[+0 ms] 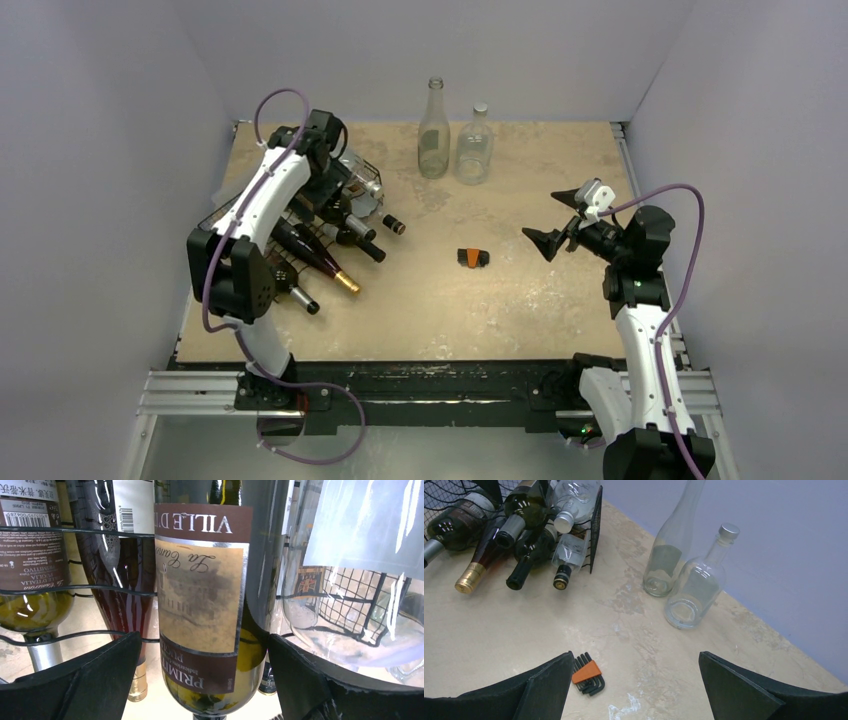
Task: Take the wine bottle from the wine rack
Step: Pick up the wine bottle from the wine rack.
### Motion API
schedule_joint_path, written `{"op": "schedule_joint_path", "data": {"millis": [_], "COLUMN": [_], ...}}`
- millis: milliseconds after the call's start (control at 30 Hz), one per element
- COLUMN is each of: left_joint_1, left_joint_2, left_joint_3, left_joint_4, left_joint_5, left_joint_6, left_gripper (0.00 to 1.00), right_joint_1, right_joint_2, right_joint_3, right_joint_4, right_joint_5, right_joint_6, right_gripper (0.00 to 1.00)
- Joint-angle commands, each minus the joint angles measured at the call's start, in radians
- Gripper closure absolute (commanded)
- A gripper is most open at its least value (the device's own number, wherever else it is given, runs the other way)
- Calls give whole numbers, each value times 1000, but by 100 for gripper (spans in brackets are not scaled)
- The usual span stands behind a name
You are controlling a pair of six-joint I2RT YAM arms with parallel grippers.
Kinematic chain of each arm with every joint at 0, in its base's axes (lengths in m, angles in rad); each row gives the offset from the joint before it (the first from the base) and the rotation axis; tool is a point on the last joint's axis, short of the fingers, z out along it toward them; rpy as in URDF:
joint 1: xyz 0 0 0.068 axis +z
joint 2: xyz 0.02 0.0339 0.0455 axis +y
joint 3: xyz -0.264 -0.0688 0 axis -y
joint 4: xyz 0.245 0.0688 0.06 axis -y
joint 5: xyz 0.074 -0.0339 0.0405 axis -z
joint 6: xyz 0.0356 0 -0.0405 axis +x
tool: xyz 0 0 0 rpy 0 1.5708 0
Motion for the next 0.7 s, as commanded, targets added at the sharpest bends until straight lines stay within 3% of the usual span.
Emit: {"op": "schedule_joint_path", "data": {"millis": [0, 367, 667], "left_joint_1": [29, 74, 87], "left_joint_2": [26, 75, 40], "left_joint_3": [46, 34, 15], "left_joint_4": [14, 32, 42], "left_joint_5": [21, 71, 79], "left_joint_6": [36, 47, 63], "left_gripper": [4, 5, 30], "right_joint_1": [-3, -2, -3], "right_joint_2": [-20, -20, -23], "right_joint_3": [4, 2, 2], "right_joint_4": [13, 12, 10], "right_joint_5": [-25, -25, -28], "right_joint_6": [4, 2, 4], "right_gripper": [1, 1, 1]}}
